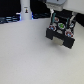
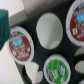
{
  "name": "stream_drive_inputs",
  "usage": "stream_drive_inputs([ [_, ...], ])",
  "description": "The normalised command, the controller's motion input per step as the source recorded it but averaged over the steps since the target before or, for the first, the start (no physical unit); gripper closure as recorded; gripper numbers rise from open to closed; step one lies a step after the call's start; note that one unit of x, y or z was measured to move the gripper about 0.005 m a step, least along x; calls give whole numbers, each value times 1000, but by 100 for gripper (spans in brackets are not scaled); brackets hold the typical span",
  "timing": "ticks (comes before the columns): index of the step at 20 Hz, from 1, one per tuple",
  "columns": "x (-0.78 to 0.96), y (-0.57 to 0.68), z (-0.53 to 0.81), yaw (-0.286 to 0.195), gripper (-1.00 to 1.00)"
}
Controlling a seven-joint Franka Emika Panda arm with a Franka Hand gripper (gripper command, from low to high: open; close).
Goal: Open the kcup holder, insert the kcup into the holder, and close the kcup holder
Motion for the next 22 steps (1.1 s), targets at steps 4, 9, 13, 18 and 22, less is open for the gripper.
stream_drive_inputs([
  [4, 721, -5, -4, 63, -100],
  [9, 493, 122, -218, 158, -100],
  [13, 146, 9, -197, 257, -100],
  [18, -32, 9, -110, 265, -100],
  [22, -191, 196, -17, 193, -100],
])
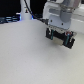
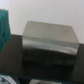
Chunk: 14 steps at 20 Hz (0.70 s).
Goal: Open the kcup holder, insert the kcup into the holder, and close the kcup holder
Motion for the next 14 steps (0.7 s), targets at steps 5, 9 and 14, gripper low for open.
stream_drive_inputs([
  [5, -275, 384, -22, 136, -100],
  [9, -344, 455, 0, 123, -100],
  [14, -407, 479, 0, 108, -100],
])
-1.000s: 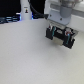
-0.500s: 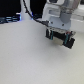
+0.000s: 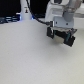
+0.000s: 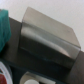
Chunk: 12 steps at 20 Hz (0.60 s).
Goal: Open the kcup holder, insert the kcup into the holder, and close the kcup holder
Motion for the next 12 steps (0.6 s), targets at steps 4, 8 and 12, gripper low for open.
stream_drive_inputs([
  [4, -555, 471, 0, 97, -100],
  [8, -705, 474, 0, 81, -100],
  [12, -783, 457, 0, 79, -100],
])
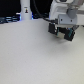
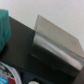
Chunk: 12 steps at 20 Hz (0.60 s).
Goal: Open the kcup holder, insert the kcup into the holder, and close the kcup holder
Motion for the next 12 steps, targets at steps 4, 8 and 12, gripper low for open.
stream_drive_inputs([
  [4, -834, 425, -33, 79, -100],
  [8, -852, 380, -84, 89, -100],
  [12, -789, 357, -78, 104, -100],
])
